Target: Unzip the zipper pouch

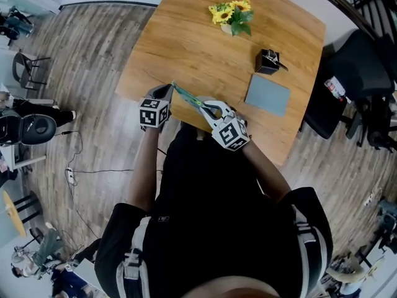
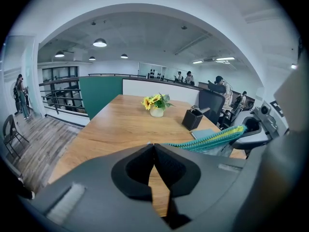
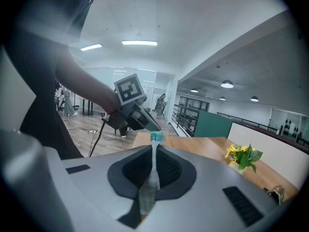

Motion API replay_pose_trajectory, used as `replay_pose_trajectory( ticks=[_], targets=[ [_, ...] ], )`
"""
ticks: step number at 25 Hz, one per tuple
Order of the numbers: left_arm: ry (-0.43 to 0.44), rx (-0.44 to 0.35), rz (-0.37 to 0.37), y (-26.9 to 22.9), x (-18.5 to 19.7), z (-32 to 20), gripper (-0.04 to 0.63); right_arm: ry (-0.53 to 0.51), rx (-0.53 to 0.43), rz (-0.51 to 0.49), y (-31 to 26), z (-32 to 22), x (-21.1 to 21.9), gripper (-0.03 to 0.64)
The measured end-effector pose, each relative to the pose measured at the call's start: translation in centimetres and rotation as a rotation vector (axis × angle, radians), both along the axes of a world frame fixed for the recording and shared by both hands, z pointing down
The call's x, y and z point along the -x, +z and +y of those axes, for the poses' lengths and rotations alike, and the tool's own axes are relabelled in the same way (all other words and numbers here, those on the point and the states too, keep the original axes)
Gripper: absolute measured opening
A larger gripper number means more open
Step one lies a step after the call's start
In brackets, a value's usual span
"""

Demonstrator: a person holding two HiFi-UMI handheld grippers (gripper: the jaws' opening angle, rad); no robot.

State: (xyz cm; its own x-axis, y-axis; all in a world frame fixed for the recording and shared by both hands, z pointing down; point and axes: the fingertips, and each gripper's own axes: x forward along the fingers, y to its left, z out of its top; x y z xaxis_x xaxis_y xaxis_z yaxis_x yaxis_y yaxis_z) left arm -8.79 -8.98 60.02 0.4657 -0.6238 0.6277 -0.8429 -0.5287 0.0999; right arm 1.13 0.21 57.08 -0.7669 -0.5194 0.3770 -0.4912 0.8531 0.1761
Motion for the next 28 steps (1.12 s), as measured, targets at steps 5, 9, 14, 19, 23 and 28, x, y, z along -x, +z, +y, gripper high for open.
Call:
replay_pose_trajectory(
  ticks=[5, 9, 14, 19, 23, 28],
  targets=[
    [-0.019, 0.004, 0.020, 0.1, 1.1, -0.5, 0.005, 0.002, 0.007, 0.020, 0.0, 0.0, 0.2, 0.009],
    [-0.010, 0.014, 0.035, 0.5, 1.5, -0.6, 0.004, 0.012, 0.011, 0.037, -0.2, -0.3, 0.6, 0.009],
    [-0.002, 0.023, 0.057, 0.7, 2.0, -1.3, 0.005, 0.031, 0.028, 0.046, 0.2, -0.6, 1.2, 0.009],
    [0.010, 0.013, 0.078, 0.5, 2.7, -1.8, 0.005, 0.075, 0.052, 0.024, 0.3, -1.3, 1.7, 0.009],
    [0.020, 0.009, 0.100, 0.5, 3.5, -2.3, 0.012, 0.104, 0.063, 0.011, 0.1, -2.0, 2.2, 0.009],
    [0.032, 0.005, 0.178, -0.6, 4.6, -3.1, 0.025, 0.134, 0.064, 0.020, -0.1, -3.0, 2.6, 0.009]
  ],
)
